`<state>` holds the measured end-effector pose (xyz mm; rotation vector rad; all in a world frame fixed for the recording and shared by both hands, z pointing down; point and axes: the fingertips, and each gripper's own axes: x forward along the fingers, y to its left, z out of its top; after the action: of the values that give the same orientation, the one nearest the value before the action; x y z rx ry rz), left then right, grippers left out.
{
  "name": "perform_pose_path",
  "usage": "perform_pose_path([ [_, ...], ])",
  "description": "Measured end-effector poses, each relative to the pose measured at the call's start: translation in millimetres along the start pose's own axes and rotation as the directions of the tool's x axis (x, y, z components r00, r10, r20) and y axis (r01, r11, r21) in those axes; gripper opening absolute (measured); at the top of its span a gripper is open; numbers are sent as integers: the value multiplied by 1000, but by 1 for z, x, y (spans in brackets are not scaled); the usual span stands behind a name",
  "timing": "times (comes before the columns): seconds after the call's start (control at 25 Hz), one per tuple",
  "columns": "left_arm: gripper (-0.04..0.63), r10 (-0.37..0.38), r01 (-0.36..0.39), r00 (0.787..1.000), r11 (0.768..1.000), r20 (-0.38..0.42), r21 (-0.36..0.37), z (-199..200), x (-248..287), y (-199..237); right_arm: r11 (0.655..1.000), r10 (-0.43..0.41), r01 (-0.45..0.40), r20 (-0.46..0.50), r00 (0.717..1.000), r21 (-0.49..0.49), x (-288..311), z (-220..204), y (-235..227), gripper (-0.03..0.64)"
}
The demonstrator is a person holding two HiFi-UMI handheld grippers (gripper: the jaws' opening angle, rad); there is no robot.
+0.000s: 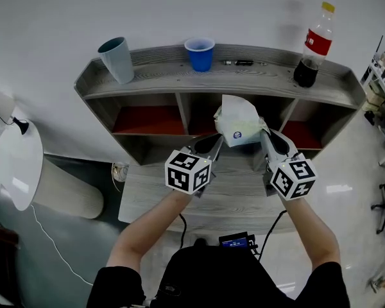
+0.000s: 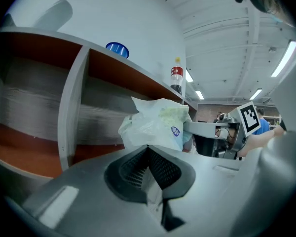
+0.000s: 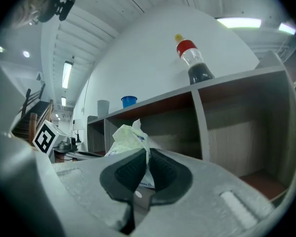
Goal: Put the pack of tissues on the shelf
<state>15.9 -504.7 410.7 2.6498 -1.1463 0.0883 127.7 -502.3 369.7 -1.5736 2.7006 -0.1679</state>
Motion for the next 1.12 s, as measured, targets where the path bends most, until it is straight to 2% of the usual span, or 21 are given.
perform_pose_path([
  [0.64,0,118,-118,991,993,-61,4,-23,40,43,998,-35,32,-49,998,-51,40,-30,-18,6],
  [1.12,0,154,-156,986,987,-67,-31,-25,53,59,994,-84,77,-84,993,-76,56,-53,-34,6],
])
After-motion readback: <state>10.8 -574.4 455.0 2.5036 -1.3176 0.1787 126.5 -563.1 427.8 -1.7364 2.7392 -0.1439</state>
